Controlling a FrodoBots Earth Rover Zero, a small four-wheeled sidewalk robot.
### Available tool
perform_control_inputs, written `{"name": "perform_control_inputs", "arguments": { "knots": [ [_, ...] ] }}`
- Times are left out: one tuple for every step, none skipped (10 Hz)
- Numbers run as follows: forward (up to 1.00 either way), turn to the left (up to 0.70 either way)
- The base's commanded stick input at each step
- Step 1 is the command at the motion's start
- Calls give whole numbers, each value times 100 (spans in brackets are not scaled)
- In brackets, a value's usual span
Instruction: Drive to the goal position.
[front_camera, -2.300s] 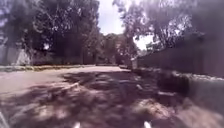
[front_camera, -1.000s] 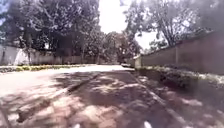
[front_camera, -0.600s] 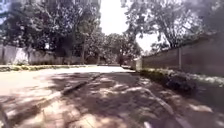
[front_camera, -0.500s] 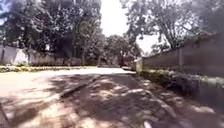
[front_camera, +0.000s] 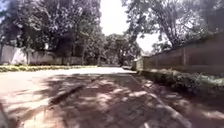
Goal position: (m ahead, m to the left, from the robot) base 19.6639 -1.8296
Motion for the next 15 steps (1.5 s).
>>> {"name": "perform_control_inputs", "arguments": {
  "knots": [
    [70, 0],
    [70, 0],
    [70, 0],
    [70, 0],
    [70, 0],
    [70, 0],
    [70, 0],
    [70, 0],
    [70, 0],
    [70, 0],
    [70, 0],
    [70, 0],
    [70, 0],
    [70, 0],
    [70, 0]
  ]
}}
